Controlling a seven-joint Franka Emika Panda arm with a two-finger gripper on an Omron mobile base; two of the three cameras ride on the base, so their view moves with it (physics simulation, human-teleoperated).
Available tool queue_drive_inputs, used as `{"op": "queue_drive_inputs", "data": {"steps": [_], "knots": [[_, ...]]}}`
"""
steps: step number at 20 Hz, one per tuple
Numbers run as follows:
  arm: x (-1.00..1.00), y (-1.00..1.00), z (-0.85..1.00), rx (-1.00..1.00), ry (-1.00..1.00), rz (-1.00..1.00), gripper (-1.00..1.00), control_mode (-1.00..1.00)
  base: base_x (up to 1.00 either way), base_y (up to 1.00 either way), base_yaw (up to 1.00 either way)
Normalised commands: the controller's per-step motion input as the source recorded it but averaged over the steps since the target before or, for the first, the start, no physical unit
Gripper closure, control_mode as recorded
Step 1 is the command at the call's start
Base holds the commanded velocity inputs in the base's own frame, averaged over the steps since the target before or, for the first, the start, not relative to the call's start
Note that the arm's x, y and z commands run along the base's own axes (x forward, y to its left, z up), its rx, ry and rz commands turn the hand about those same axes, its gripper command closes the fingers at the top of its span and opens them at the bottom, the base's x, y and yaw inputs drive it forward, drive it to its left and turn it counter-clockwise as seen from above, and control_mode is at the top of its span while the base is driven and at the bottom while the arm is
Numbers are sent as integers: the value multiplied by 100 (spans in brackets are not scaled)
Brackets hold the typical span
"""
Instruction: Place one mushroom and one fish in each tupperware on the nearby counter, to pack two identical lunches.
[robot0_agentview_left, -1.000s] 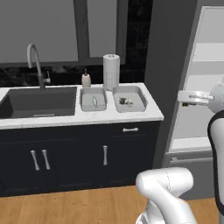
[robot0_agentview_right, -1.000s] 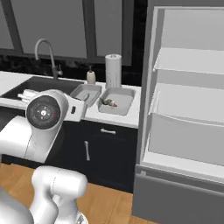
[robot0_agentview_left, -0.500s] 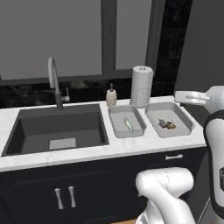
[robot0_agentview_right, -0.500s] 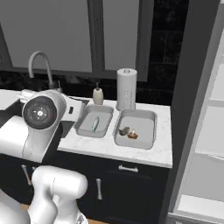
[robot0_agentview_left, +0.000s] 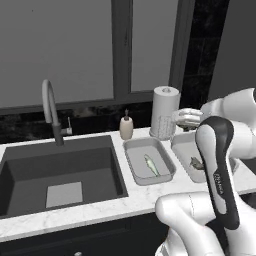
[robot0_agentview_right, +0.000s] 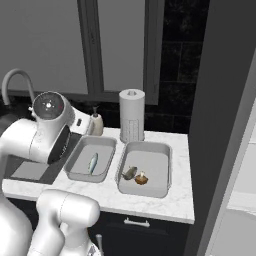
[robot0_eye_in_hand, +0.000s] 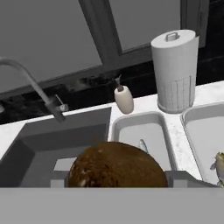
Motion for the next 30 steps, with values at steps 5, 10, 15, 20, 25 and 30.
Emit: {"op": "queue_drive_inputs", "data": {"steps": [5, 10, 15, 20, 25, 30], "knots": [[90, 69, -100, -2, 60, 0, 100, -100, 0, 0, 0], [76, 31, -100, -4, 50, 0, 100, -100, 0, 0, 0], [95, 0, -95, -9, 11, -3, 100, -100, 0, 0, 0], [55, 0, -96, -12, 4, 0, 100, -100, 0, 0, 0], [47, 0, -53, -1, -3, 0, -100, -100, 0, 0, 0], [7, 0, 0, 0, 0, 0, -100, -100, 0, 0, 0]]}}
